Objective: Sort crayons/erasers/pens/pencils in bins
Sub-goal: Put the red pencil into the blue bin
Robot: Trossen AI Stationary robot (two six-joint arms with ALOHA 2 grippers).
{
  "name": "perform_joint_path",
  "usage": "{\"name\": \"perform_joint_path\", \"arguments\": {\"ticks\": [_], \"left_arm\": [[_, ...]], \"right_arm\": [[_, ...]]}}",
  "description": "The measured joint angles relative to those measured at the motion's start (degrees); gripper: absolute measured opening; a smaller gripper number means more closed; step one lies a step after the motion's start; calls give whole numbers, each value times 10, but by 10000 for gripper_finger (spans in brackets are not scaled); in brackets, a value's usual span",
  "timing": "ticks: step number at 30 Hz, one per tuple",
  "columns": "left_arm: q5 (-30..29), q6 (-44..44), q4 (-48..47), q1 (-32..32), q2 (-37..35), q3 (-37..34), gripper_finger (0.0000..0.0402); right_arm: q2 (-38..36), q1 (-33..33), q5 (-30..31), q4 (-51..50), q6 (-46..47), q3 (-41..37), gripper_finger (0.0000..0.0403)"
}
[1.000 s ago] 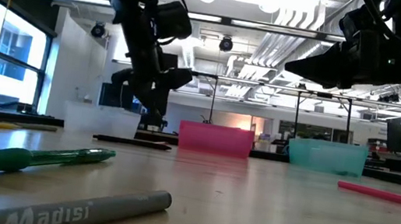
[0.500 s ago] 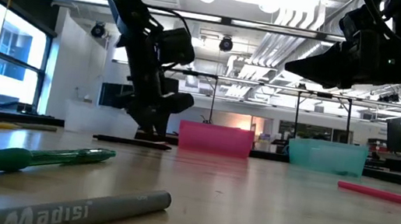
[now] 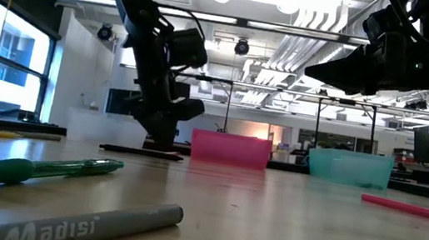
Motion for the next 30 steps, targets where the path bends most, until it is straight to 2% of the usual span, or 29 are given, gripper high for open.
{"name": "perform_joint_path", "arguments": {"ticks": [8,12,15,19,23,30], "left_arm": [[-20,59,-29,1,-74,0,97],[31,178,-30,1,-99,2,86],[70,216,-61,4,-90,17,63],[79,240,-81,18,-59,48,15],[77,235,-82,31,-30,56,6],[72,133,-75,44,10,57,9]], "right_arm": [[0,0,-1,0,-3,0,0],[0,0,-1,0,-3,0,0],[0,0,-1,0,-3,0,0],[0,0,-1,4,-3,0,0],[0,0,-4,4,-1,0,0],[0,0,-10,4,0,0,0]]}}
